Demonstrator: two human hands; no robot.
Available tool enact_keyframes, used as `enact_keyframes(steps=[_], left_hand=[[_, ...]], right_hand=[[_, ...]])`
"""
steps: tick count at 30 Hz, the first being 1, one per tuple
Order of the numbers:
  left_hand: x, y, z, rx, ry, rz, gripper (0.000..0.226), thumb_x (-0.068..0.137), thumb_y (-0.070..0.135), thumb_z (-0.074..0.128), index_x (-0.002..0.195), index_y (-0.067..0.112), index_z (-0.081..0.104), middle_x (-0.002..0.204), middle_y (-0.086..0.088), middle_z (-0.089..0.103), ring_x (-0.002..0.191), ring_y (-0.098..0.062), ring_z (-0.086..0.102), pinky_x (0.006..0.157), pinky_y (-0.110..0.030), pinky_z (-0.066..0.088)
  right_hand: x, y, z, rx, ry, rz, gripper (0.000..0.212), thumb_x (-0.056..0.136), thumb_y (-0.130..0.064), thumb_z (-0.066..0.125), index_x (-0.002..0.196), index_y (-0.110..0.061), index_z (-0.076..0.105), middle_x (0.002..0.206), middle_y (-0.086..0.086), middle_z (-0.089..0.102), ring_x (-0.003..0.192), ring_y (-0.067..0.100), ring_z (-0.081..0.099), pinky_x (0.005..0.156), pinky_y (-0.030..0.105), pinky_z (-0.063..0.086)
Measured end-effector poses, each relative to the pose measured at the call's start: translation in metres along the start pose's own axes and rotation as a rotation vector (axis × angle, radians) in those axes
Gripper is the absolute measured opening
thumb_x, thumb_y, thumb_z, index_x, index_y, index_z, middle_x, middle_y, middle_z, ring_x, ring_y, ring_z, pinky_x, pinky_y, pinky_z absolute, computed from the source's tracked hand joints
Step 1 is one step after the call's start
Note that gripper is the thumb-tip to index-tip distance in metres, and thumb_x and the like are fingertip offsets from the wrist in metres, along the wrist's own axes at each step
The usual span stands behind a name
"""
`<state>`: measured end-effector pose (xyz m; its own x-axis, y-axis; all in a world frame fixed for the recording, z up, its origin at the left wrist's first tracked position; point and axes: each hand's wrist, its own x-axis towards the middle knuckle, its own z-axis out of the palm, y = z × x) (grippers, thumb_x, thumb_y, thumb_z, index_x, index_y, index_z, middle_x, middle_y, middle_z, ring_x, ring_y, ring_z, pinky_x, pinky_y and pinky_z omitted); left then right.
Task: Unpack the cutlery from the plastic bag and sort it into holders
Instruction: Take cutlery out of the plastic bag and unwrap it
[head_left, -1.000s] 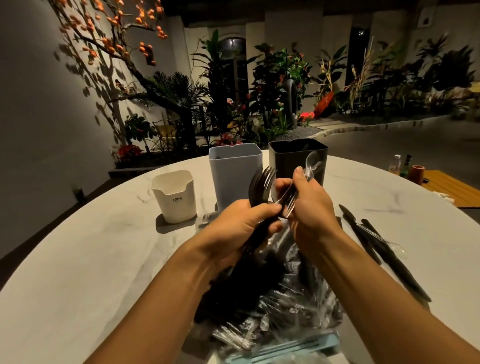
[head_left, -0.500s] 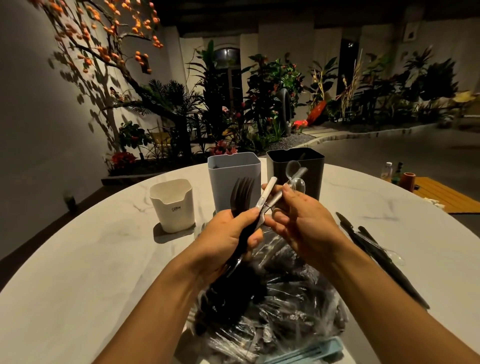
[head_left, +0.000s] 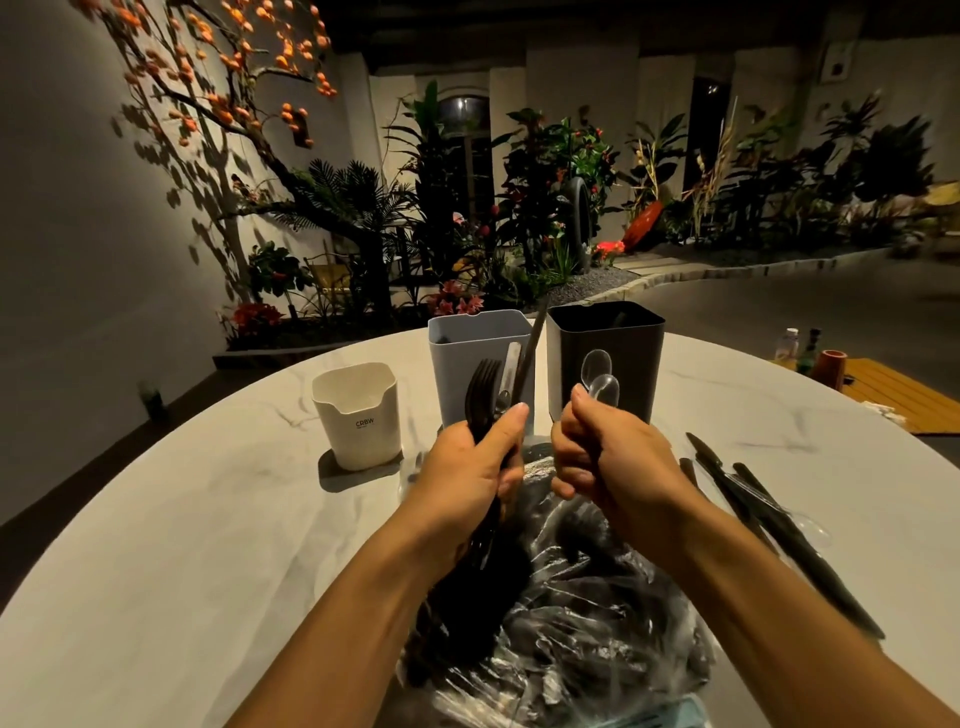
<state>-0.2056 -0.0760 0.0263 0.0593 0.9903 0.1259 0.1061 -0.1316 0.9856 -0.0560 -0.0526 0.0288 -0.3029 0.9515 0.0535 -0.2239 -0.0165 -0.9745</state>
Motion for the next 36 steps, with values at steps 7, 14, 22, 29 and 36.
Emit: enact_keyframes(steps=[7,14,22,29,36], left_hand=[[-0.0023,-0.0011,0.0071,-0.095,0.09,0.069,0.041,0.103,0.026,0.051,0.065,0.014,0.06,0.045,-0.001,0.042,0.043,-0.016,0.043,0.05,-0.028,0.039],[-0.0043,0.0014,0.0054,-0.118,0.166,0.129,0.043,0.086,0.043,0.069,0.085,0.0,0.064,0.049,0.0,0.042,0.043,-0.012,0.039,0.044,-0.023,0.034],[-0.0001,-0.0011,0.0044,-0.021,0.249,0.111,0.038,0.086,0.036,0.075,0.078,-0.001,0.068,0.049,-0.001,0.048,0.042,-0.011,0.042,0.047,-0.024,0.036],[0.0035,0.0019,0.0027,-0.242,0.27,0.1,0.017,0.097,0.017,0.064,0.08,0.014,0.065,0.051,0.003,0.039,0.045,-0.011,0.034,0.047,-0.023,0.028],[0.0024,0.0001,0.0025,-0.243,0.276,0.1,0.02,0.098,0.021,0.063,0.08,0.013,0.065,0.05,0.003,0.038,0.046,-0.012,0.034,0.048,-0.025,0.029]], right_hand=[[-0.0004,0.0003,-0.0009,0.155,-0.074,0.13,0.051,0.101,-0.056,0.027,0.083,-0.014,0.048,0.062,-0.001,0.03,0.053,0.012,0.017,0.049,0.025,0.012],[-0.0011,0.0081,0.0024,-0.113,-0.058,0.011,0.039,0.106,-0.041,0.035,0.101,-0.016,0.064,0.065,-0.004,0.044,0.056,0.007,0.038,0.054,0.024,0.03],[-0.0063,0.0044,0.0087,-0.166,-0.063,-0.009,0.053,0.106,-0.037,0.034,0.068,-0.035,0.071,0.064,-0.003,0.048,0.055,0.008,0.039,0.053,0.023,0.032],[-0.0053,0.0049,0.0013,-0.2,-0.076,-0.059,0.043,0.106,-0.036,0.034,0.103,-0.01,0.068,0.062,-0.002,0.043,0.053,0.011,0.034,0.051,0.024,0.027],[-0.0078,0.0066,0.0027,-0.17,-0.071,-0.113,0.026,0.085,-0.039,0.058,0.096,-0.025,0.077,0.067,0.002,0.055,0.052,0.008,0.042,0.047,0.02,0.031]])
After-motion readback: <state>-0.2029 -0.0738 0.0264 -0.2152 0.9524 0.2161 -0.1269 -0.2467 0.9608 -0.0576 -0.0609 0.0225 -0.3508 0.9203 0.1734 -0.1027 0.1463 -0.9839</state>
